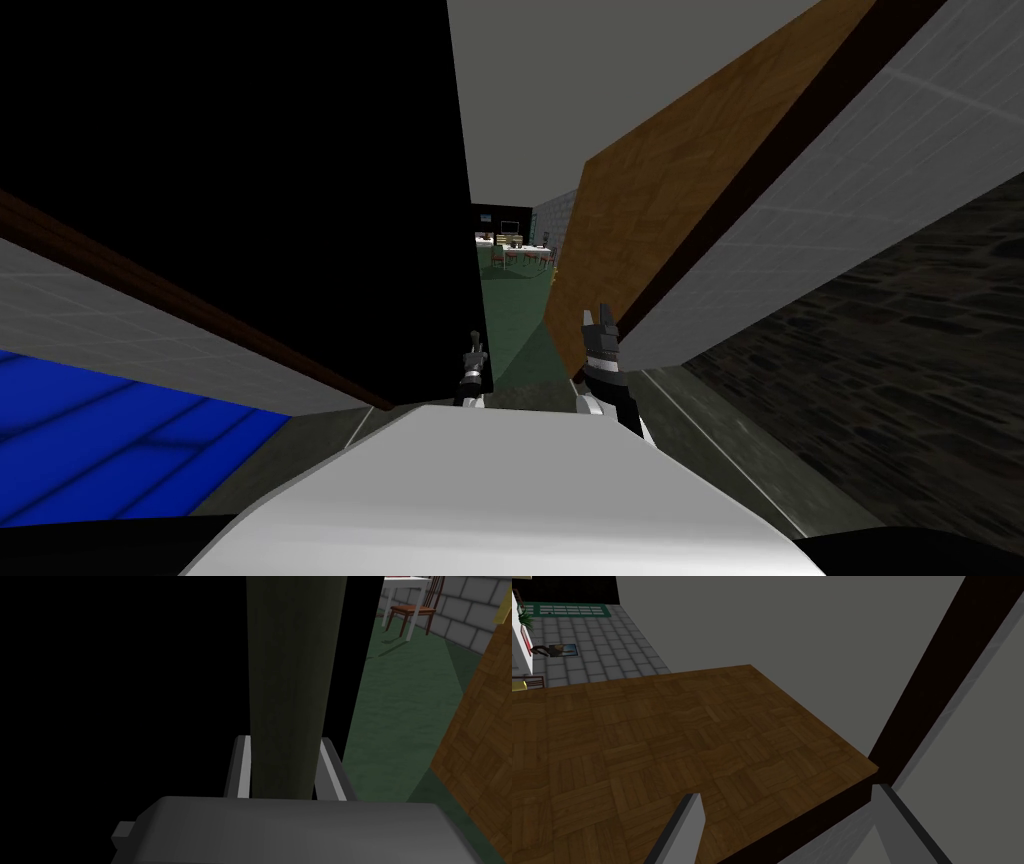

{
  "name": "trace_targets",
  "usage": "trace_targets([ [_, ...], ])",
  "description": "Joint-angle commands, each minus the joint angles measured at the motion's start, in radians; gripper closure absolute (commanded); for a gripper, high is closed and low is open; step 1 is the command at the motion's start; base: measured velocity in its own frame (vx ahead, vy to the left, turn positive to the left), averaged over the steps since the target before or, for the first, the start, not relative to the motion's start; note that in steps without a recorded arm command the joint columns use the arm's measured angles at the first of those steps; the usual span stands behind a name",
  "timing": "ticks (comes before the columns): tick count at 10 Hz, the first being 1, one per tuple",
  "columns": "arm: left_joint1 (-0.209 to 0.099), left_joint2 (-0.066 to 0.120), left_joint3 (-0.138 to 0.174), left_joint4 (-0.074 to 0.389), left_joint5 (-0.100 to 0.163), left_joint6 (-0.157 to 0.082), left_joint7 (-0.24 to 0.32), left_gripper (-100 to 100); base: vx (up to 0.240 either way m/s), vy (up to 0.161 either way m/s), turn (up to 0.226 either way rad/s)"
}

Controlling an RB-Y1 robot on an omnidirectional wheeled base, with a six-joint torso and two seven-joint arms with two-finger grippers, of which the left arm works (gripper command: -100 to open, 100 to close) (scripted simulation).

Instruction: Push the door open

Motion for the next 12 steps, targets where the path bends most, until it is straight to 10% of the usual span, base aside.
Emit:
trace_targets([
  [1, 0.002, 0.002, 0.001, 0.001, 0.0, -0.002, -0.001, 100, -0.01, -0.005, 0.004],
  [12, -0.008, 0.047, 0.073, 0.007, 0.038, -0.012, -0.018, 100, 0.132, -0.021, 0.029],
])
